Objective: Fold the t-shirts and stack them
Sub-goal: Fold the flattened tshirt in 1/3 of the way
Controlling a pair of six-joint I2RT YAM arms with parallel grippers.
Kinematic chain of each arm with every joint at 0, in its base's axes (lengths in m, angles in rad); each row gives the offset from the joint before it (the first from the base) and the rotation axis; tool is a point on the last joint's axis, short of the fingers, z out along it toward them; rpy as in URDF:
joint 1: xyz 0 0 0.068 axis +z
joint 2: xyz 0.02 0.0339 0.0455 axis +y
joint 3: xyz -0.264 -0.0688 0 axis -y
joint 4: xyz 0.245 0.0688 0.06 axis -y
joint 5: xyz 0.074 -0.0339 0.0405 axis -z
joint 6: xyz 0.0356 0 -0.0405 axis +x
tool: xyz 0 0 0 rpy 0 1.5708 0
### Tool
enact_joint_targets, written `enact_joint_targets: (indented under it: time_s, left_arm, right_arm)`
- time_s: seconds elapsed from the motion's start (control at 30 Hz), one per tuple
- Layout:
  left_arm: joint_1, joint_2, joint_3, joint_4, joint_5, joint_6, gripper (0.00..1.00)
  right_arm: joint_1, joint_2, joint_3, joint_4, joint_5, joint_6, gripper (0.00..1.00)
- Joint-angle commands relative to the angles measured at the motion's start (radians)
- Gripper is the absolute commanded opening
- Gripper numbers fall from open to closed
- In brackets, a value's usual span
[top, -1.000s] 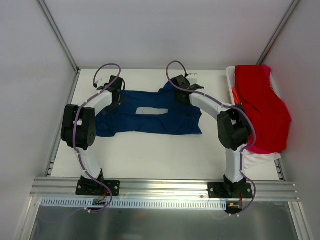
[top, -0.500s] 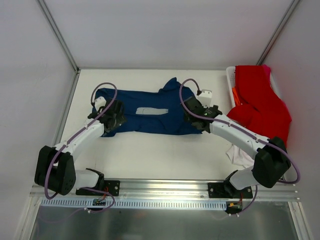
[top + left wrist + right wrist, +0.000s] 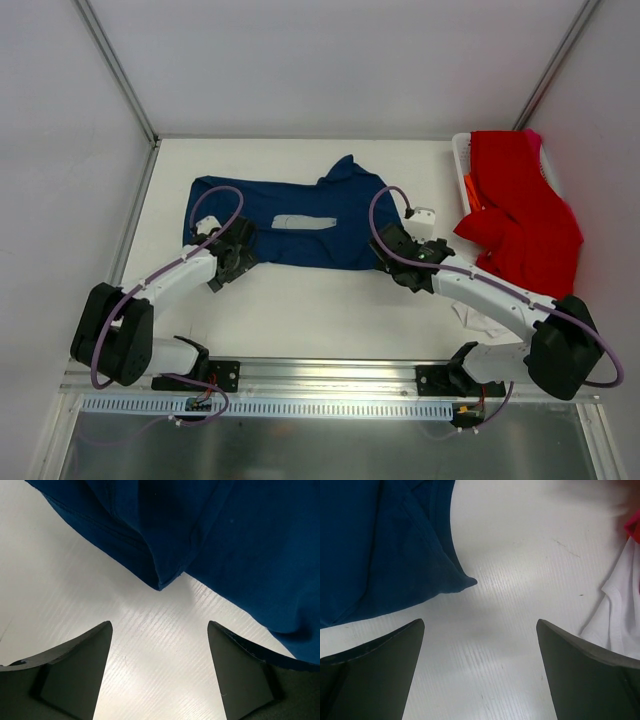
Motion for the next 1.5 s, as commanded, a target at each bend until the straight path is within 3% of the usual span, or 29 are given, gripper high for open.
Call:
enact_joint_targets:
  time_s: [0.0,0.37,0.57,0.7,1.2,1.47]
  left_arm:
    - [-0.008,0.004,-0.013,-0.001,-0.064,-0.044,0.77]
    - [-0.007,0.011,0.013,-0.003,-0.22,-0.041,0.73]
    - [0.013,0.06,0.024,-0.001,-0.243,-0.052,0.59]
    - [0.02,0.088,0.026,-0.003,-0.265,-0.06,0.55]
    - [0.044,0.097,0.053,0.0,-0.32,-0.072,0.48]
    - [0.044,0.1,0.059,0.041,-0.243,-0.052,0.51]
  right_arm:
    - [0.011,-0.032,-0.035,-0.017,0.027,0.038,1.0]
    - [0.019,-0.017,-0.078,0.012,0.028,0.04,1.0]
    - [0.019,0.023,-0.076,0.035,0.021,0.032,0.99]
    - [0.022,0.054,-0.072,0.046,0.014,0.029,0.99]
    - [0.088,0.204,0.009,0.032,0.016,0.046,1.0]
    - [0.16,0.301,0.088,-0.025,0.036,0.089,0.99]
